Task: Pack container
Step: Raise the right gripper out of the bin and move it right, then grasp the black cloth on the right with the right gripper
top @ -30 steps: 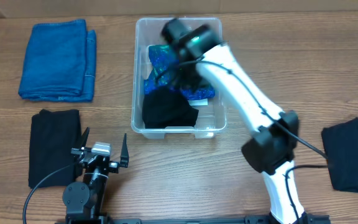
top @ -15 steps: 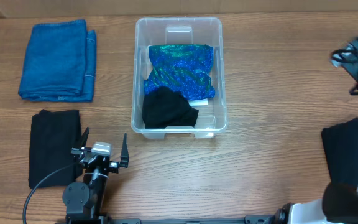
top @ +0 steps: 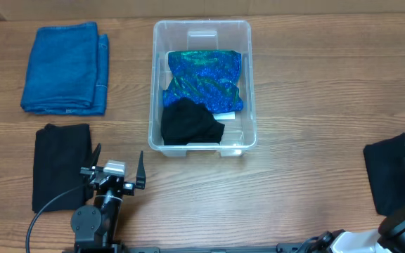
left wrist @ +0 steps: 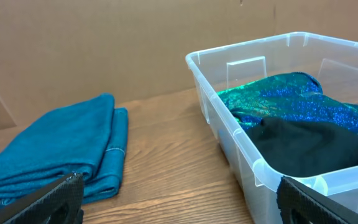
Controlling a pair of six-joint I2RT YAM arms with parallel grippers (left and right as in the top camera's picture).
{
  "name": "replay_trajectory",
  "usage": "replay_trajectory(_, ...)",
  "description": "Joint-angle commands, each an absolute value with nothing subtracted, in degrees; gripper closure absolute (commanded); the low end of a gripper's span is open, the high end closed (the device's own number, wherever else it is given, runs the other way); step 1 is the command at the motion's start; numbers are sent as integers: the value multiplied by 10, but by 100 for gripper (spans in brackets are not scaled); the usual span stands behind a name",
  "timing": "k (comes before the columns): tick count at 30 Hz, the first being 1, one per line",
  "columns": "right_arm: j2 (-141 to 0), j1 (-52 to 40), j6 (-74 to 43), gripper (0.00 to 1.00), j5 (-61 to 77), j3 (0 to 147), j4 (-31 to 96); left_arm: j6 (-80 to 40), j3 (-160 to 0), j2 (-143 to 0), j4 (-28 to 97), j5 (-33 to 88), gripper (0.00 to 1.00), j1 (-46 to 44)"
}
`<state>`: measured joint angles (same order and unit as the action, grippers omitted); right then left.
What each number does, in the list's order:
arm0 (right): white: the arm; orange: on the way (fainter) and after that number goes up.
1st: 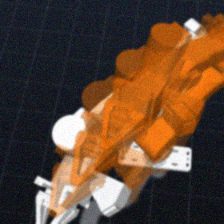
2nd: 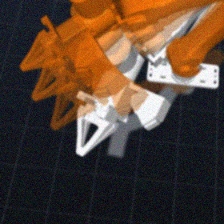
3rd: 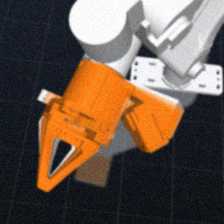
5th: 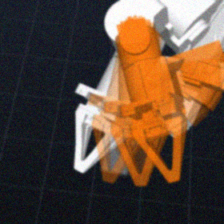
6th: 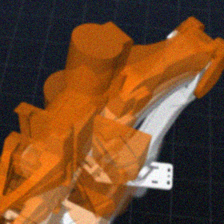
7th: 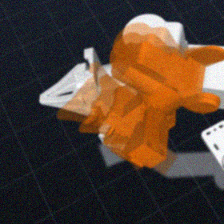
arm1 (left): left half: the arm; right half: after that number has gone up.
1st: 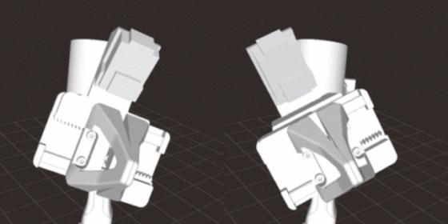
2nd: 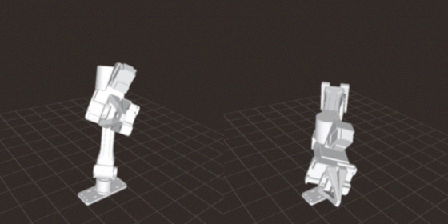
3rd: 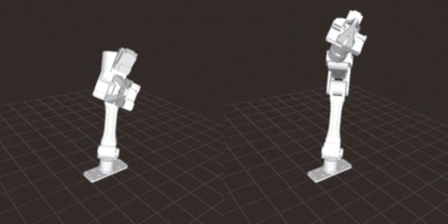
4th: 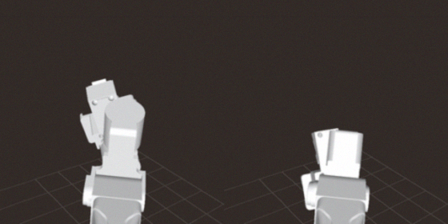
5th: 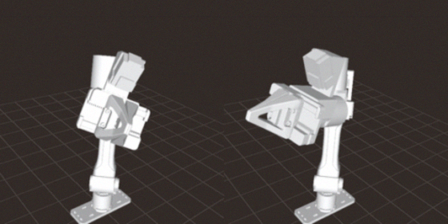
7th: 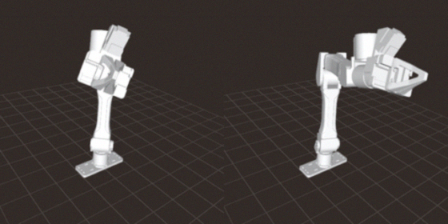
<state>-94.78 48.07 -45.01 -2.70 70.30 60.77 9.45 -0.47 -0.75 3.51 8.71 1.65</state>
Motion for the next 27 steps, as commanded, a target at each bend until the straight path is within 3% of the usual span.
replay_trajectory(1,-943,499,-448,96,-60,692,589,103,-3,-3,36,85,0,20)
replay_trajectory(15,-1041,498,-431,96,-71,674,566,103,-3,-3,36,85,0,20)
replay_trajectory(21,-1070,455,-432,96,-45,659,554,103,-3,-3,36,85,0,20)
replay_trajectory(27,-1072,363,-435,96,130,579,427,103,-3,-3,36,85,0,20)
